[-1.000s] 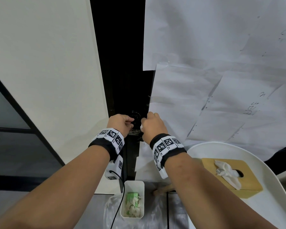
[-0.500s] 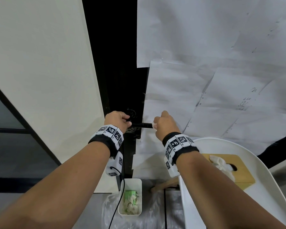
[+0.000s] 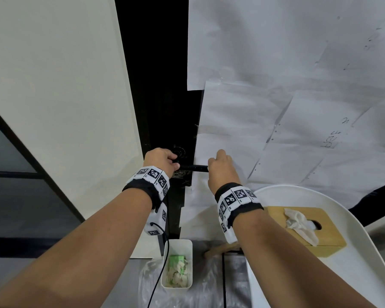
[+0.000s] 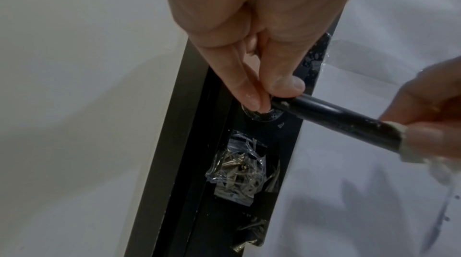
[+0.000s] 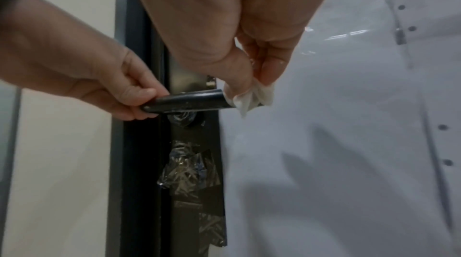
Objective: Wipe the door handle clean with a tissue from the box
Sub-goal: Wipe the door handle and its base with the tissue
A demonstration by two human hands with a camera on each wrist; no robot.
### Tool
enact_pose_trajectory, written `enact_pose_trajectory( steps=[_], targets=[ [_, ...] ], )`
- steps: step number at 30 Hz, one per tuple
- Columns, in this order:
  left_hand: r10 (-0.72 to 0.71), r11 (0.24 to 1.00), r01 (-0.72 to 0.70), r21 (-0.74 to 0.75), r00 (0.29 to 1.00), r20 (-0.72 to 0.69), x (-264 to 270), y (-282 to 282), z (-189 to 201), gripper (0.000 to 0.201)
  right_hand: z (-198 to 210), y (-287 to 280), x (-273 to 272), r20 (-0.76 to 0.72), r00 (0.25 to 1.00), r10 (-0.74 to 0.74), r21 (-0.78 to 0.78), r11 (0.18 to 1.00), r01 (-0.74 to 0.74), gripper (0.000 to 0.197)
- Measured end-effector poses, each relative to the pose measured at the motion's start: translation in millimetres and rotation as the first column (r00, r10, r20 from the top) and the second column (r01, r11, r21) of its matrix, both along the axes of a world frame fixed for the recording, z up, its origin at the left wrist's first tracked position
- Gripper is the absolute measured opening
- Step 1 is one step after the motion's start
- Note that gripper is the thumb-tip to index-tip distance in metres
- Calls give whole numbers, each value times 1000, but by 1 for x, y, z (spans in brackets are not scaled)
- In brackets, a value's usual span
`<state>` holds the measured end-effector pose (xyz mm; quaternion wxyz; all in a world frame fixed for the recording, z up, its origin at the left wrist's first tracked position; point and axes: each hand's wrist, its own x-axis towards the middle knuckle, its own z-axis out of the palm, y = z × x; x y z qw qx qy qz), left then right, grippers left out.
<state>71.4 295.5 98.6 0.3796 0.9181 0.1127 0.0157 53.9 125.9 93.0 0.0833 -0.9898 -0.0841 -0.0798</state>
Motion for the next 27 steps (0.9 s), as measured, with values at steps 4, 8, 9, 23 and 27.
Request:
enact_pose_trajectory(
  steps=[4,8,9,23,27],
  targets=[
    [-6,1000,6,13,1000,-10,1,0,-1,29,0,26,-1,31,995,97,-17,995,-96,23],
    [-8,1000,7,11,1000,23,-1,1,-2,27,-2,21,0,44,996,72,-23,997,-71,23],
    [-12,1000,12,7,1000,27,-1,0,-2,26,-4,14,1,46,998,34,-4,999,-34,23],
    [-70,997,68,33,996,51,-4,4,1,27,-15,-10,10,-239,915,-326,431,809,401,27],
    [-98,994,95,45,994,54,-2,6,0,27,-22,-7,8,-240,897,-370,469,765,441,26]
  ],
)
